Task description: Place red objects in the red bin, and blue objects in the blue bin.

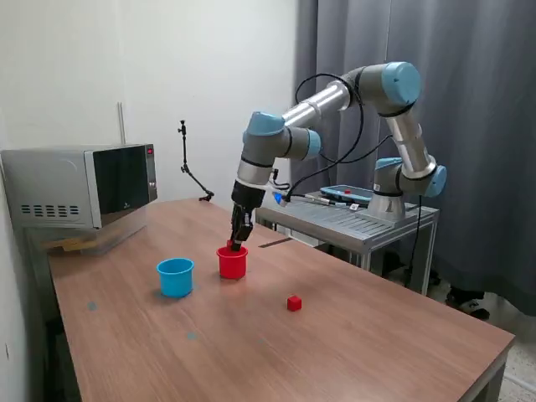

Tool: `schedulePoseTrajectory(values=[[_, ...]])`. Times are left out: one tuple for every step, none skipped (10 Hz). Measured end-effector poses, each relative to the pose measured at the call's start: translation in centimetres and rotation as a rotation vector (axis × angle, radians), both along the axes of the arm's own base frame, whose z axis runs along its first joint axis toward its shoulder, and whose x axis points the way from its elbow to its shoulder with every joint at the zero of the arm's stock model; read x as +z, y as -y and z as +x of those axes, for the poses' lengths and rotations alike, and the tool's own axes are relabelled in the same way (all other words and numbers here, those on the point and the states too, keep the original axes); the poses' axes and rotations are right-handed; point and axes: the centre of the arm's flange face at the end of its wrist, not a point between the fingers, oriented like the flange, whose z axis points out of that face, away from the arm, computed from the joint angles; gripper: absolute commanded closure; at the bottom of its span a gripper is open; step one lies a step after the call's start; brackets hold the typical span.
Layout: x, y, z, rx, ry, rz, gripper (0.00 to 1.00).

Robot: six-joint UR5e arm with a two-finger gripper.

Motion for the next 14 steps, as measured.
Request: schedulePoseTrajectory(values=[[-0.8, -1.6, 0.6, -0.023, 0.025, 0.002, 1.00], [-1.1, -3.2, 1.0, -0.045, 0.045, 0.006, 1.00], [-1.4, -4.7, 1.5, -0.066, 0.062, 0.009, 1.00], [-1.6, -5.9, 1.9, -0.084, 0.074, 0.011, 1.00], [-1.6, -6.9, 2.3, -0.098, 0.082, 0.011, 1.00], [-1.7, -7.8, 2.8, -0.111, 0.090, 0.011, 1.00], [-1.9, -8.7, 3.3, -0.131, 0.097, 0.009, 1.00], [-1.9, -9.4, 3.7, -0.154, 0.099, 0.007, 1.00], [-1.7, -9.9, 4.2, -0.174, 0.099, 0.006, 1.00], [-1.4, -10.5, 4.7, -0.193, 0.098, 0.005, 1.00], [-1.3, -10.8, 5.2, -0.207, 0.100, 0.004, 1.00], [-1.4, -10.9, 5.8, -0.218, 0.105, 0.002, 1.00], [-1.6, -10.9, 6.3, -0.226, 0.113, 0.000, 1.00], [-1.9, -10.8, 6.8, -0.231, 0.121, -0.003, 1.00]])
